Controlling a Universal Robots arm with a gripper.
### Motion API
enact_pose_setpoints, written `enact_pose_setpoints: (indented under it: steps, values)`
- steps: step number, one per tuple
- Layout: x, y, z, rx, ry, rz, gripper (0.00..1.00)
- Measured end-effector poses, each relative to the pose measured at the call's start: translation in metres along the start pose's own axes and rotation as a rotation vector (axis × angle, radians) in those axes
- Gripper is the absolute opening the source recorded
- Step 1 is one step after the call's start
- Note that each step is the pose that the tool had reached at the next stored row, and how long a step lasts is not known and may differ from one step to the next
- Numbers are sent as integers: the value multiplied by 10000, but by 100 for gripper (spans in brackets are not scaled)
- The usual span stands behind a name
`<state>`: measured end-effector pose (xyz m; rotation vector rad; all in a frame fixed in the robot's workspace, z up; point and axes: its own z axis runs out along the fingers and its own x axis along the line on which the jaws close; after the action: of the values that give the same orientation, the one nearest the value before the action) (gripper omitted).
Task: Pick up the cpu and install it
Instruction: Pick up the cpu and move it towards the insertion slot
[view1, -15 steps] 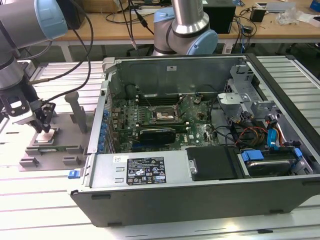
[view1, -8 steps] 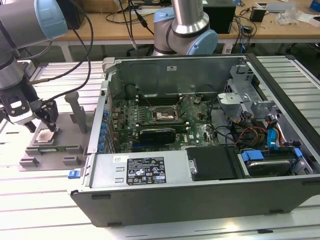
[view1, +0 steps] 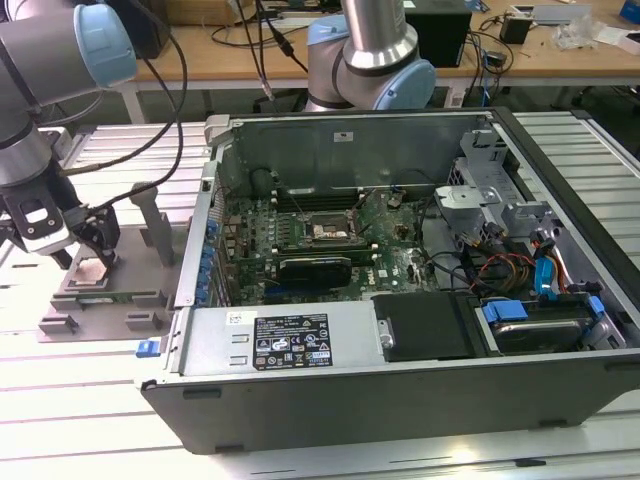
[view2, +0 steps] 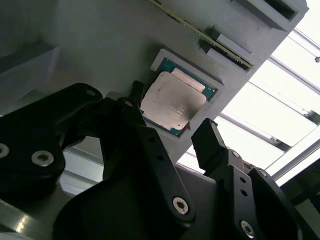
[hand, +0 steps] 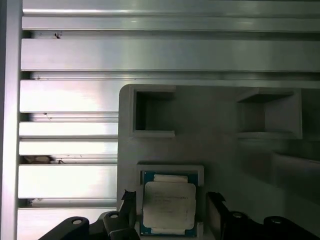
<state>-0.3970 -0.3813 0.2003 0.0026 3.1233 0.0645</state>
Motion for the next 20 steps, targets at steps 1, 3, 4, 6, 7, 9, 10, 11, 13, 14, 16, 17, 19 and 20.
enact_pose_setpoints:
  steps: [1, 3, 4, 6, 7, 9, 10, 11, 13, 14, 16, 17, 19, 20]
  values:
    - [2, -1, 7, 0, 7, -8, 66]
    - [5, -7, 21, 1, 21, -27, 66]
    - [6, -10, 28, 0, 27, -36, 66]
    - [6, -14, 49, -2, 50, -49, 66]
    - [7, -16, 72, -1, 76, -55, 66]
    - [8, -17, 98, 0, 115, -65, 66]
    - [9, -18, 98, 1, 120, -75, 66]
    - [8, -18, 105, -2, 119, -82, 66]
    - [9, -18, 121, 0, 132, -101, 66]
    - [9, -18, 122, 0, 132, -106, 66]
    - [8, -18, 133, -3, 132, -112, 66]
    - [9, -19, 137, -1, 139, -115, 66]
    - [9, -19, 137, -1, 140, -119, 66]
    - [9, -19, 137, -1, 141, -119, 66]
